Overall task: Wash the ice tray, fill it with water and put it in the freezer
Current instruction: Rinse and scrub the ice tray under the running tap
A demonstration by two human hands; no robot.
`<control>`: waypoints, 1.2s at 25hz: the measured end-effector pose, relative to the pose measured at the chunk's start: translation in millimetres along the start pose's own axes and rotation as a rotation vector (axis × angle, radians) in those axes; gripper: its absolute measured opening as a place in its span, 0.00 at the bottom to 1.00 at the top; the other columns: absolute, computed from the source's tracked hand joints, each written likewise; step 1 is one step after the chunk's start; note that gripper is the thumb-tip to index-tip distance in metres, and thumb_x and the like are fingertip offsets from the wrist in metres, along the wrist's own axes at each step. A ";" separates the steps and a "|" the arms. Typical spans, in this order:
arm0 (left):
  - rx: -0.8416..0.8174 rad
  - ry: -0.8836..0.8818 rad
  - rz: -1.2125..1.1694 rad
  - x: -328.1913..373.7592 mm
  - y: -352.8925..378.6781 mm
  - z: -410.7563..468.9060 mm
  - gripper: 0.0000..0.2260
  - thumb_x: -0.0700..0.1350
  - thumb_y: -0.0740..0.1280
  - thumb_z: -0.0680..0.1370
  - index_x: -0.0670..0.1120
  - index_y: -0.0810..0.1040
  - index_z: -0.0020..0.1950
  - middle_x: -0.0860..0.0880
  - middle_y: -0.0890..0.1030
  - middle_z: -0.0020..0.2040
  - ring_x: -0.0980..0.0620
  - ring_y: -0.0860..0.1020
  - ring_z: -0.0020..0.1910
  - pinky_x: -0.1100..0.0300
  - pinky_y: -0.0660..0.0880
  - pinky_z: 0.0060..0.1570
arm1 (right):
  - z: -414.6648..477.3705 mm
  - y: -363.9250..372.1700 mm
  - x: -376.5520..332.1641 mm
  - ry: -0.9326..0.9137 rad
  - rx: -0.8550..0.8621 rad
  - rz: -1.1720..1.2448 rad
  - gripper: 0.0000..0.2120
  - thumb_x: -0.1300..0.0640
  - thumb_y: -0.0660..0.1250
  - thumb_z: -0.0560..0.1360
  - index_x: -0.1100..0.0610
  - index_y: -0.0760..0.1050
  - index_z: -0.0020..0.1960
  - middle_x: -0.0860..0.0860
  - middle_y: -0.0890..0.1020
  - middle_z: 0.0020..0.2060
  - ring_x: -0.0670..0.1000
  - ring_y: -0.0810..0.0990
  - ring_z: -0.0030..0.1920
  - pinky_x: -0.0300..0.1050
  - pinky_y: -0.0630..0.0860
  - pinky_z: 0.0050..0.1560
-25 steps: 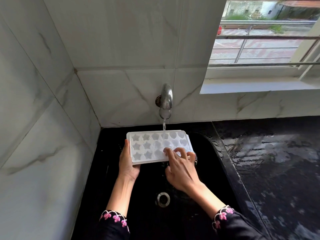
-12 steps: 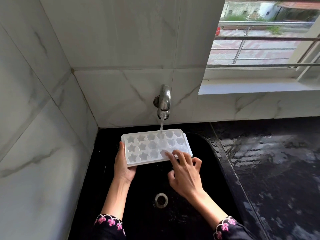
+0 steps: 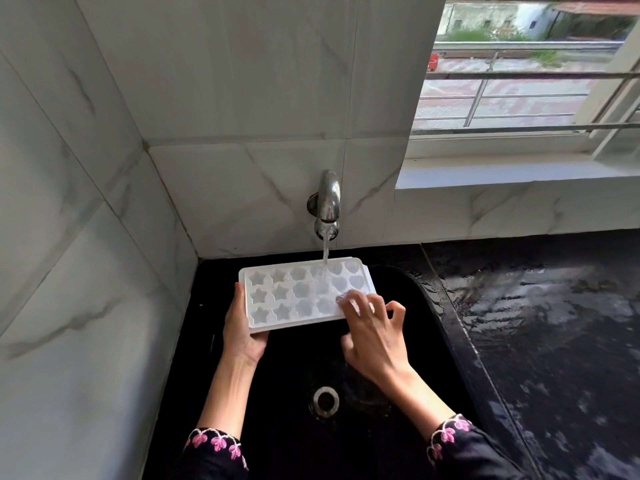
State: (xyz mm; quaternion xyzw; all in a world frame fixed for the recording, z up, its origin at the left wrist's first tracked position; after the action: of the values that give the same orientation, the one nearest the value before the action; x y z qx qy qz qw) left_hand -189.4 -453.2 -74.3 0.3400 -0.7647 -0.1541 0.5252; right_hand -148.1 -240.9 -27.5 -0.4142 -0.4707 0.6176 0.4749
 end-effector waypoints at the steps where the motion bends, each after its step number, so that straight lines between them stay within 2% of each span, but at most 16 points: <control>1: -0.003 -0.001 0.006 0.2 -1.1 -0.4 0.20 0.60 0.60 0.80 0.46 0.80 0.58 0.44 0.85 0.49 0.44 0.84 0.46 0.47 0.83 0.45 | 3.2 -1.1 3.1 0.006 0.015 -0.007 0.25 0.53 0.69 0.61 0.48 0.75 0.59 0.47 0.76 0.58 0.52 0.71 0.57 0.51 0.60 0.52; 3: -0.007 0.001 -0.008 0.8 -0.8 -1.7 0.20 0.60 0.59 0.80 0.46 0.80 0.58 0.44 0.85 0.50 0.44 0.84 0.47 0.46 0.81 0.49 | 5.6 -1.7 5.3 0.003 0.038 -0.014 0.24 0.54 0.71 0.61 0.48 0.77 0.57 0.47 0.76 0.58 0.52 0.70 0.57 0.52 0.61 0.51; 6: 0.012 0.009 -0.032 1.6 -0.3 0.4 0.19 0.59 0.59 0.81 0.46 0.80 0.55 0.45 0.85 0.46 0.45 0.85 0.43 0.48 0.83 0.43 | 0.1 2.5 -5.2 -0.001 0.030 -0.054 0.24 0.52 0.70 0.61 0.53 0.78 0.58 0.48 0.77 0.57 0.53 0.71 0.56 0.52 0.62 0.51; 9: -0.008 0.012 -0.019 -0.1 1.1 -0.3 0.20 0.59 0.58 0.81 0.45 0.79 0.57 0.45 0.85 0.47 0.45 0.85 0.44 0.48 0.83 0.42 | 1.4 6.9 -5.3 0.058 0.021 0.053 0.24 0.52 0.66 0.61 0.55 0.78 0.57 0.47 0.78 0.55 0.53 0.72 0.57 0.53 0.65 0.51; 12: 0.003 -0.002 0.005 -0.4 -1.7 -0.6 0.21 0.59 0.59 0.80 0.45 0.79 0.59 0.44 0.85 0.48 0.45 0.85 0.45 0.48 0.83 0.43 | 5.5 10.4 -0.6 -0.004 -0.078 0.138 0.28 0.54 0.62 0.66 0.51 0.70 0.67 0.44 0.80 0.60 0.52 0.71 0.62 0.53 0.61 0.56; 15: 0.058 0.015 0.028 -2.1 -3.6 1.0 0.21 0.58 0.61 0.80 0.44 0.79 0.61 0.43 0.83 0.52 0.44 0.83 0.48 0.48 0.83 0.44 | 6.9 12.0 -2.3 -0.044 -0.148 0.058 0.25 0.53 0.57 0.69 0.53 0.64 0.66 0.47 0.82 0.58 0.52 0.70 0.63 0.51 0.61 0.57; 18: 0.100 0.010 0.012 -2.5 -9.6 2.6 0.17 0.57 0.62 0.80 0.45 0.81 0.54 0.45 0.86 0.45 0.46 0.85 0.41 0.50 0.83 0.38 | 4.8 13.1 4.6 0.013 -0.173 0.387 0.24 0.53 0.61 0.70 0.50 0.66 0.66 0.43 0.79 0.61 0.50 0.69 0.63 0.49 0.63 0.59; 19: 0.103 0.003 0.005 -1.6 -10.6 1.6 0.16 0.57 0.61 0.80 0.46 0.81 0.53 0.46 0.86 0.43 0.47 0.85 0.39 0.51 0.82 0.37 | 2.9 11.9 11.0 0.038 -0.124 0.480 0.24 0.54 0.62 0.70 0.49 0.68 0.66 0.41 0.79 0.61 0.50 0.70 0.61 0.49 0.65 0.59; 20: 0.105 -0.006 -0.001 -1.6 -12.3 2.5 0.16 0.58 0.62 0.80 0.46 0.80 0.53 0.47 0.86 0.41 0.47 0.85 0.38 0.51 0.82 0.38 | 1.1 9.7 17.4 0.047 -0.040 0.484 0.23 0.55 0.63 0.69 0.49 0.70 0.65 0.41 0.79 0.61 0.50 0.72 0.59 0.49 0.68 0.57; 22: 0.104 -0.025 0.000 -3.2 -11.7 2.5 0.17 0.58 0.62 0.80 0.47 0.81 0.53 0.47 0.87 0.40 0.47 0.85 0.38 0.49 0.82 0.40 | -4.3 11.0 23.6 0.045 0.070 0.293 0.23 0.54 0.65 0.67 0.52 0.73 0.62 0.44 0.80 0.57 0.52 0.75 0.53 0.51 0.72 0.51; 25: 0.065 -0.034 0.003 -2.7 -8.3 1.8 0.18 0.59 0.61 0.80 0.46 0.81 0.53 0.46 0.86 0.43 0.46 0.85 0.40 0.49 0.83 0.40 | -5.2 19.9 21.2 0.038 0.027 0.086 0.27 0.56 0.68 0.64 0.53 0.74 0.63 0.45 0.82 0.53 0.54 0.77 0.50 0.51 0.72 0.46; 28: 0.078 -0.047 0.031 1.7 -11.7 3.7 0.18 0.59 0.62 0.79 0.45 0.81 0.55 0.44 0.85 0.46 0.45 0.84 0.43 0.49 0.82 0.40 | -4.7 22.4 28.0 -0.004 0.040 0.126 0.23 0.58 0.69 0.66 0.50 0.73 0.61 0.42 0.83 0.48 0.51 0.77 0.48 0.49 0.70 0.47; 30: 0.065 -0.076 0.075 1.8 -4.7 5.1 0.17 0.56 0.61 0.81 0.43 0.80 0.55 0.43 0.84 0.46 0.45 0.84 0.42 0.51 0.81 0.39 | -10.8 26.3 37.5 -0.002 0.042 0.157 0.18 0.55 0.71 0.69 0.47 0.73 0.58 0.41 0.83 0.44 0.49 0.78 0.48 0.48 0.68 0.48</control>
State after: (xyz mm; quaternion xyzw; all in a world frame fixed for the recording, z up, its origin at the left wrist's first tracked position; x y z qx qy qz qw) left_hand -192.8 -458.5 -77.9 0.3218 -0.8009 -0.1223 0.4899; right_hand -150.6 -205.1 -57.9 -0.4392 -0.4241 0.6632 0.4330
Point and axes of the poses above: each hand's wrist, its own z-axis towards the middle knuckle, its own y-axis out of the palm, x = y × z, the point moved 5 cm from there along z, towards the middle knuckle
